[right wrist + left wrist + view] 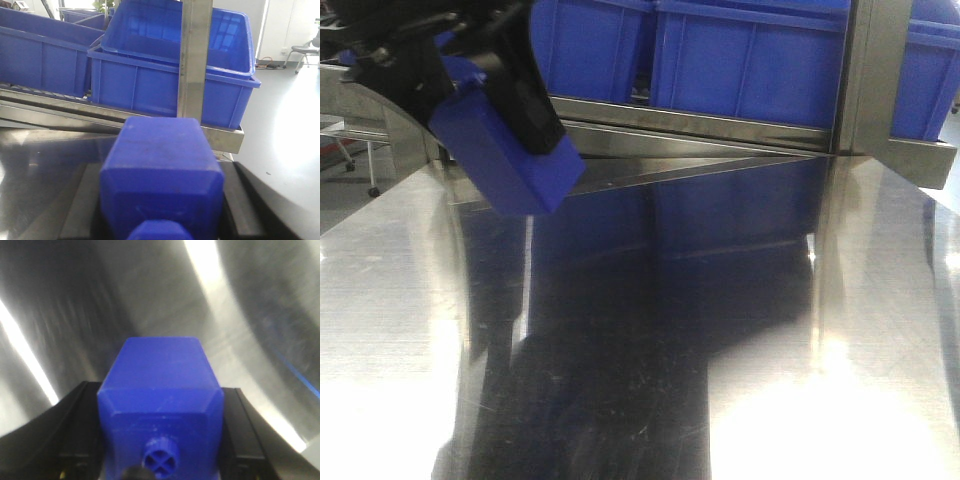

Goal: Pick and sort blue part to right shelf
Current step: 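Close the left gripper and lift the blue part off the table, then turn the base away from the table holding both blue parts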

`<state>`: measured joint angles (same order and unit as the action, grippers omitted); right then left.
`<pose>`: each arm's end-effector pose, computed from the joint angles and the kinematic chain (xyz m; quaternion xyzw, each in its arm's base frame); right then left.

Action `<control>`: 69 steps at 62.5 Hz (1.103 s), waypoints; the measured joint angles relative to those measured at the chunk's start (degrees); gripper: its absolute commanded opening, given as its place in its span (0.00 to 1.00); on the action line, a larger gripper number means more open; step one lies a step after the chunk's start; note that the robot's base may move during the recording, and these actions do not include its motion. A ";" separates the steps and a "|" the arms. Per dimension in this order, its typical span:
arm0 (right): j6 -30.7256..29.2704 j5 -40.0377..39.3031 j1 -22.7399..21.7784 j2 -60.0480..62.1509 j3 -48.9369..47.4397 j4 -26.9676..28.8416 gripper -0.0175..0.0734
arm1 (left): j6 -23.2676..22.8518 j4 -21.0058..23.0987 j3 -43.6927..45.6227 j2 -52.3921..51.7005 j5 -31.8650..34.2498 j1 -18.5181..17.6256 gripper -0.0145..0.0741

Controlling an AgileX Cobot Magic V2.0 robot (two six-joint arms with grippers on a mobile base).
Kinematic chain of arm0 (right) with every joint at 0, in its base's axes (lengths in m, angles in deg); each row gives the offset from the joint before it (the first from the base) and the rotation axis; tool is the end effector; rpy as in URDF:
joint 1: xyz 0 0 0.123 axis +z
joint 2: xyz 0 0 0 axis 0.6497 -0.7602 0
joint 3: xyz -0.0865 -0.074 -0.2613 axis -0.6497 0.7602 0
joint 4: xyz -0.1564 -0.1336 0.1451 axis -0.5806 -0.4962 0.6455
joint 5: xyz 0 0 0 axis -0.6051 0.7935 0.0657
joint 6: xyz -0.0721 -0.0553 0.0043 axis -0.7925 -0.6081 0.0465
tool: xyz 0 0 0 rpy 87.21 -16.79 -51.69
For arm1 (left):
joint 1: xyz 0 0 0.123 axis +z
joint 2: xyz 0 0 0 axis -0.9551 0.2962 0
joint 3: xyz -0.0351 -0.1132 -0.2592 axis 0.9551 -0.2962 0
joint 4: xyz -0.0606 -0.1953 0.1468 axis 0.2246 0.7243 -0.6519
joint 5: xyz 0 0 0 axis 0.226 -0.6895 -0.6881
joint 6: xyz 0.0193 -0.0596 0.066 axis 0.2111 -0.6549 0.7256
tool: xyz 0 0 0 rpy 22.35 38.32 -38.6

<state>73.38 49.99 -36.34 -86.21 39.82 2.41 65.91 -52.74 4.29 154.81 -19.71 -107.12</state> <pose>0.0609 0.0036 0.3025 -0.0130 0.6982 0.0322 0.7151 0.2375 -0.1793 0.3062 0.2443 0.9221 -0.1724 0.2455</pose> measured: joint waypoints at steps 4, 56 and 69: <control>0.00 0.00 0.00 0.00 0.00 0.00 0.66 | 1.39 0.54 -5.12 -3.97 6.53 0.09 0.54; 0.00 0.00 0.00 0.00 0.00 0.00 0.66 | 2.98 -1.59 -39.69 -48.16 31.34 24.59 0.54; 0.00 0.00 0.00 0.00 0.00 0.00 0.66 | 2.98 -3.49 -40.42 -57.70 26.26 28.03 0.54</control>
<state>73.38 49.99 -36.34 -86.21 39.82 2.41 68.89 -56.22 -36.13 97.10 6.55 -79.09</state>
